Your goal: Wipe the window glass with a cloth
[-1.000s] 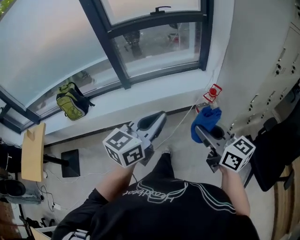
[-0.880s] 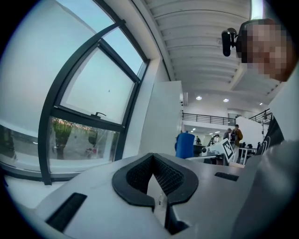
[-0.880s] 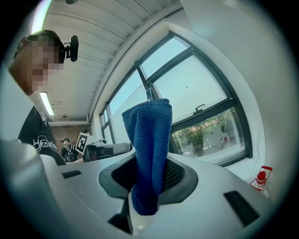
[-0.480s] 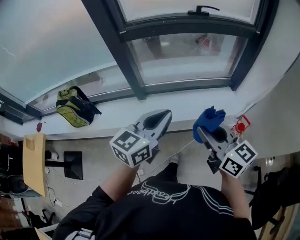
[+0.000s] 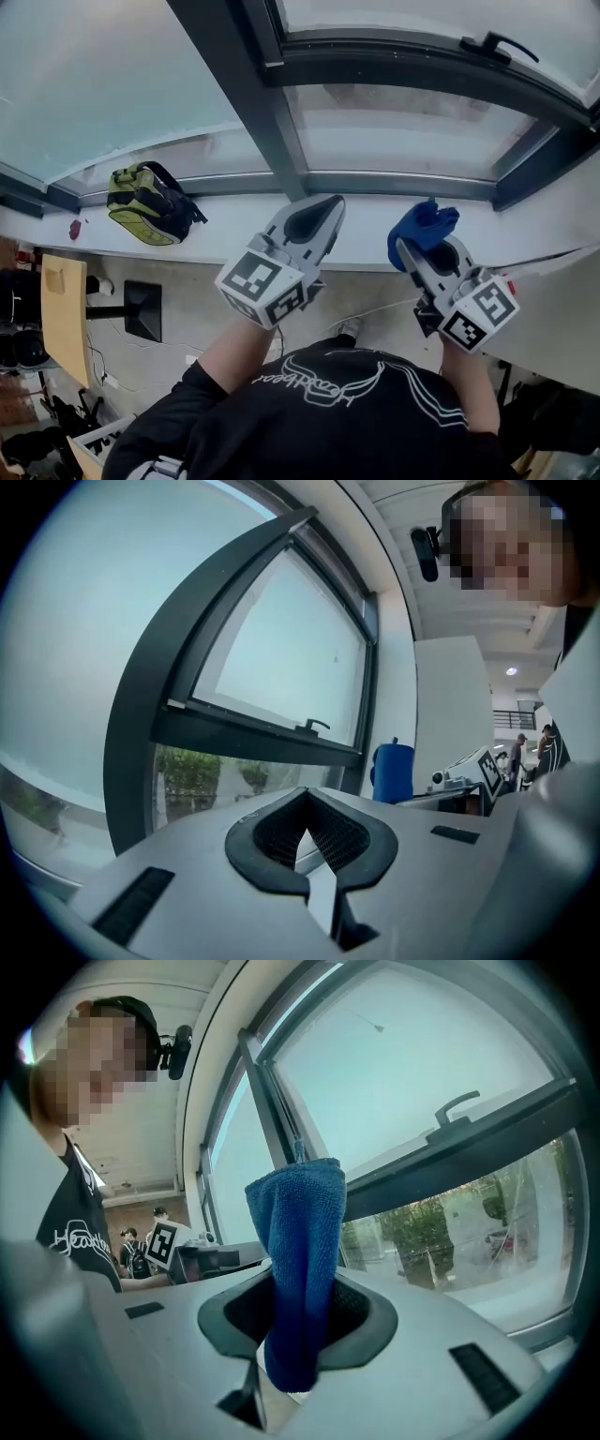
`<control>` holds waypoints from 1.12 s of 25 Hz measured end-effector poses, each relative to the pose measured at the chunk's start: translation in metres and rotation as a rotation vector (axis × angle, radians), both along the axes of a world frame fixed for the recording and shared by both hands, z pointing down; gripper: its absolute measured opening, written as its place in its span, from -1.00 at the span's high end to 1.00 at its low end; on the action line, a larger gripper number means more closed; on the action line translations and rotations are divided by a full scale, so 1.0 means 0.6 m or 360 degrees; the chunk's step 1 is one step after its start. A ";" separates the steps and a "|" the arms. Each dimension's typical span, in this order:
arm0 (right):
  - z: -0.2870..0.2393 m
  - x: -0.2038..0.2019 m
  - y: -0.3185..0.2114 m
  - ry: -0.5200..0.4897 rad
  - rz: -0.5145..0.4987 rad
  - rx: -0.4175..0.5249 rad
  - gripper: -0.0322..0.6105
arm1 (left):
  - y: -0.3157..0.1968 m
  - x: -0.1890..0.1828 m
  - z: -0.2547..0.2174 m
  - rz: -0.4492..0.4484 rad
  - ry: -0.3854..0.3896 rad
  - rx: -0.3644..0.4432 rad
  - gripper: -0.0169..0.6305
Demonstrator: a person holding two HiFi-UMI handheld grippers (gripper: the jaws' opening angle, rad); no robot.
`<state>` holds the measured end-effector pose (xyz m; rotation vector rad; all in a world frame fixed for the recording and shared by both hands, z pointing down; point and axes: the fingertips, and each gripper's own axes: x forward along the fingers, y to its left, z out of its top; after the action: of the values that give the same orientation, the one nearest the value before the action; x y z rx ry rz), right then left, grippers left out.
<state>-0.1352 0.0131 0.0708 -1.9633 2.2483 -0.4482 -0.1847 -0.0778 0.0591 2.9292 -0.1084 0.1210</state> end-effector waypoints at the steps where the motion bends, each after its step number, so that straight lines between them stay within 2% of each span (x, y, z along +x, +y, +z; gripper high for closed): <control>1: 0.005 0.002 -0.011 -0.0004 -0.0013 -0.0007 0.61 | -0.010 0.002 0.004 -0.0016 -0.0004 -0.0003 0.94; 8: 0.059 -0.002 -0.123 -0.0036 -0.0146 -0.0045 0.61 | -0.079 -0.010 0.045 -0.0138 -0.0074 -0.0022 0.94; 13: 0.094 0.005 -0.223 -0.0101 -0.0235 -0.0026 0.61 | -0.134 -0.016 0.077 -0.0296 -0.0168 -0.0031 0.94; 17: 0.104 0.026 -0.271 -0.0032 -0.0284 0.0015 0.61 | -0.154 -0.009 0.086 -0.0451 -0.0136 -0.0100 0.94; 21: 0.131 0.056 -0.339 -0.0002 -0.0309 0.0047 0.61 | -0.172 0.007 0.096 -0.0550 -0.0125 -0.0014 0.94; 25: 0.155 0.065 -0.418 0.0024 -0.0356 0.0030 0.61 | -0.196 0.003 0.123 -0.0651 -0.0130 -0.0073 0.94; 28: 0.177 0.072 -0.473 0.0093 -0.0329 -0.0001 0.61 | -0.205 -0.005 0.152 -0.0711 -0.0161 -0.0110 0.94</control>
<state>-0.0920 -0.2706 0.1768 -1.7732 2.4999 -0.4177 -0.1875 -0.2010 0.1506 2.7495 -0.7489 0.1965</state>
